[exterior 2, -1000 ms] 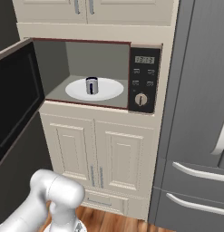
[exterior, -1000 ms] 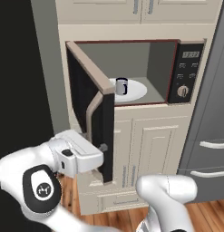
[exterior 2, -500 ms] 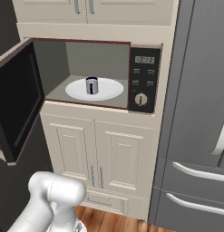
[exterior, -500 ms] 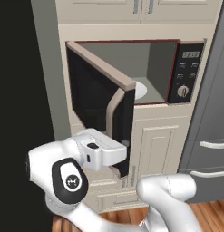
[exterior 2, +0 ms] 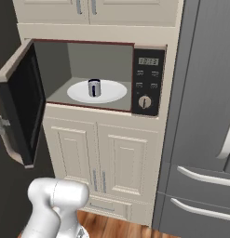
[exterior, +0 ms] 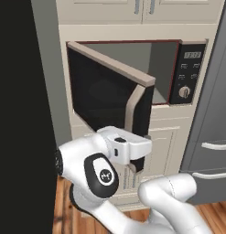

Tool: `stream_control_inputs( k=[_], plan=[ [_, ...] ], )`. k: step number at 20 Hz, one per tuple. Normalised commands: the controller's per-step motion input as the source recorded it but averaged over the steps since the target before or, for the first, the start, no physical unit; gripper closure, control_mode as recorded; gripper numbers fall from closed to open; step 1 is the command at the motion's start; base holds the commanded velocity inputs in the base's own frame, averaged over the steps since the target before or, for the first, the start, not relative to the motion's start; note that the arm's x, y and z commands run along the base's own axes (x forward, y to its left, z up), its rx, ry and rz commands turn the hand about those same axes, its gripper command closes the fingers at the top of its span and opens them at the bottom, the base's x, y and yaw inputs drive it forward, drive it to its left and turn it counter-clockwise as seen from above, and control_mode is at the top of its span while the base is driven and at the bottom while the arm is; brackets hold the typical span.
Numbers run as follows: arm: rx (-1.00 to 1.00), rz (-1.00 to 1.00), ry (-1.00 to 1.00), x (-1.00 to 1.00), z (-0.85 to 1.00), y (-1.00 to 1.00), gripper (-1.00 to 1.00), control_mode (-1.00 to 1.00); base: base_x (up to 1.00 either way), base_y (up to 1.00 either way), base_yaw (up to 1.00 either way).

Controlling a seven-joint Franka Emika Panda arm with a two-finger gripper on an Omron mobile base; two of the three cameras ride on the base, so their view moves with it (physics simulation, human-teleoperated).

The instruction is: Pick the mug from the counter and place it inside the microwave. Then close the microwave.

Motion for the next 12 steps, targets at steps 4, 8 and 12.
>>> stream_control_inputs(
  k=[4, 8, 12],
  plan=[
    [0.0, 0.07, 0.0, 0.02, 0.14, -0.52, -1.0, -1.0, 0.0, 0.0, 0.0],
    [0.0, 0.07, 0.0, 0.05, 0.13, -0.53, -1.0, -1.0, 0.0, 0.0, 0.0],
    [0.0, 0.07, 0.0, 0.11, 0.14, -0.59, -1.0, -1.0, 0.0, 0.0, 0.0]
  ],
)
